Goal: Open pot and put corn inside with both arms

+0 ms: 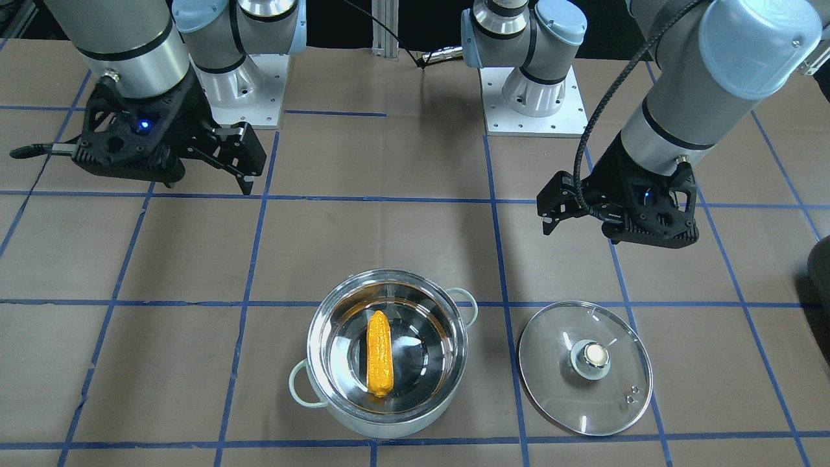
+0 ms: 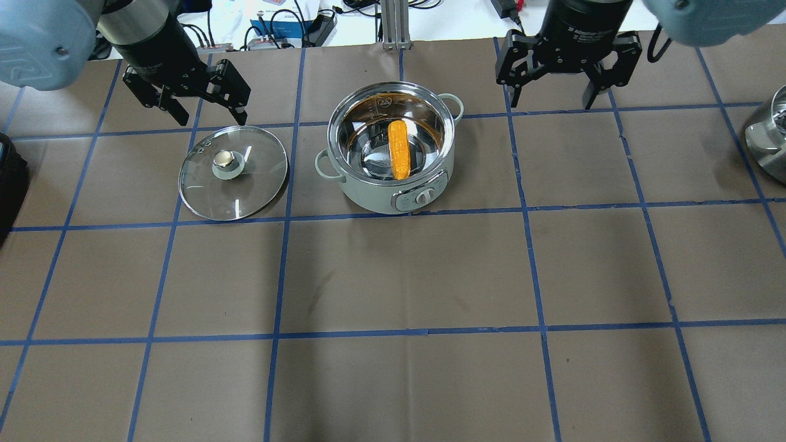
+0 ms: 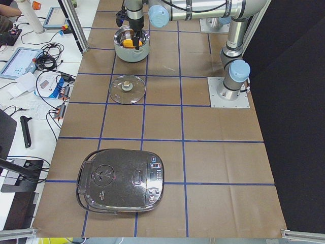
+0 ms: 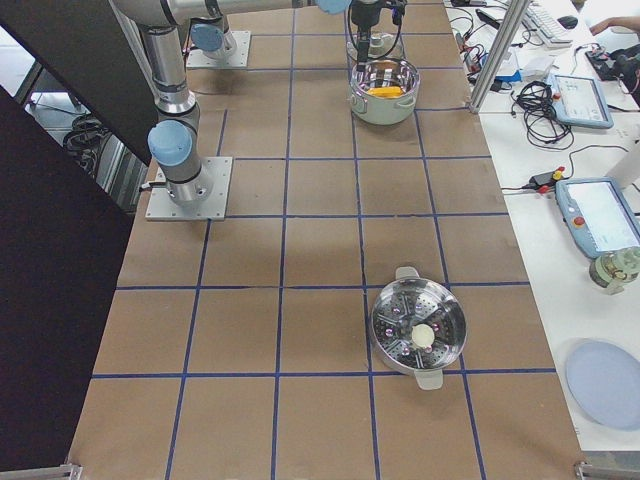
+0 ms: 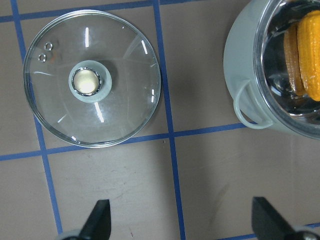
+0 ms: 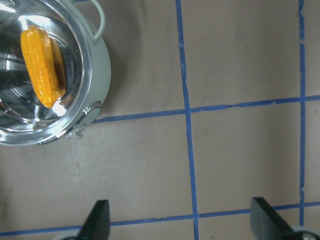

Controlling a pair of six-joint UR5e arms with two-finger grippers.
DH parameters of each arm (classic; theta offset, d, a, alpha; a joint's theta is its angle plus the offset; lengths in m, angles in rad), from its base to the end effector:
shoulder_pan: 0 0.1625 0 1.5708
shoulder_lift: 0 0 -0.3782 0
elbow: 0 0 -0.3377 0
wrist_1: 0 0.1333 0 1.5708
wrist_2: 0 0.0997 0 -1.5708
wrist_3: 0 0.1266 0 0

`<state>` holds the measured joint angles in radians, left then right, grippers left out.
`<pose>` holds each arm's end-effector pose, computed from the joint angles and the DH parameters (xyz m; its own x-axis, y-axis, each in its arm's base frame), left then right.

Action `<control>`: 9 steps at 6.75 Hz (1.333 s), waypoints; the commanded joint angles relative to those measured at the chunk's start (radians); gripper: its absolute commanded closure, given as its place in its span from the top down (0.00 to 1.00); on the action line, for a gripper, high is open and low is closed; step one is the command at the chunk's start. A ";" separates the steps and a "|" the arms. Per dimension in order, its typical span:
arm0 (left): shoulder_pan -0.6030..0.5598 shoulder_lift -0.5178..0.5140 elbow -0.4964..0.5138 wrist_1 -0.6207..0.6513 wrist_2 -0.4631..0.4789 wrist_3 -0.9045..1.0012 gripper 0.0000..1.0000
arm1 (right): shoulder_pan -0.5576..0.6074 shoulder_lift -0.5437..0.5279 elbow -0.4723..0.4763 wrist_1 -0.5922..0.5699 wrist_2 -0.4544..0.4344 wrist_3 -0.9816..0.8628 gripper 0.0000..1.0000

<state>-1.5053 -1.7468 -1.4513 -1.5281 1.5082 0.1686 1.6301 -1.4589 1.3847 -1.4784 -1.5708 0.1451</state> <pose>-0.1081 -0.5095 0.3881 -0.9927 0.1022 0.0640 0.1026 0.9947 0.0031 0.1613 -0.4676 0.4350 -0.9963 0.0857 0.0026 0.0857 0.9962 0.0180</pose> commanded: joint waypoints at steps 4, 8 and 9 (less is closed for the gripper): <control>-0.030 0.024 -0.015 -0.063 0.061 -0.006 1.00 | -0.012 -0.084 0.086 -0.014 -0.009 -0.078 1.00; -0.029 0.024 -0.020 -0.060 0.053 -0.006 1.00 | -0.012 -0.086 0.096 -0.017 -0.011 -0.078 1.00; -0.027 0.024 -0.021 -0.060 0.056 -0.005 1.00 | -0.012 -0.086 0.096 -0.017 -0.011 -0.078 1.00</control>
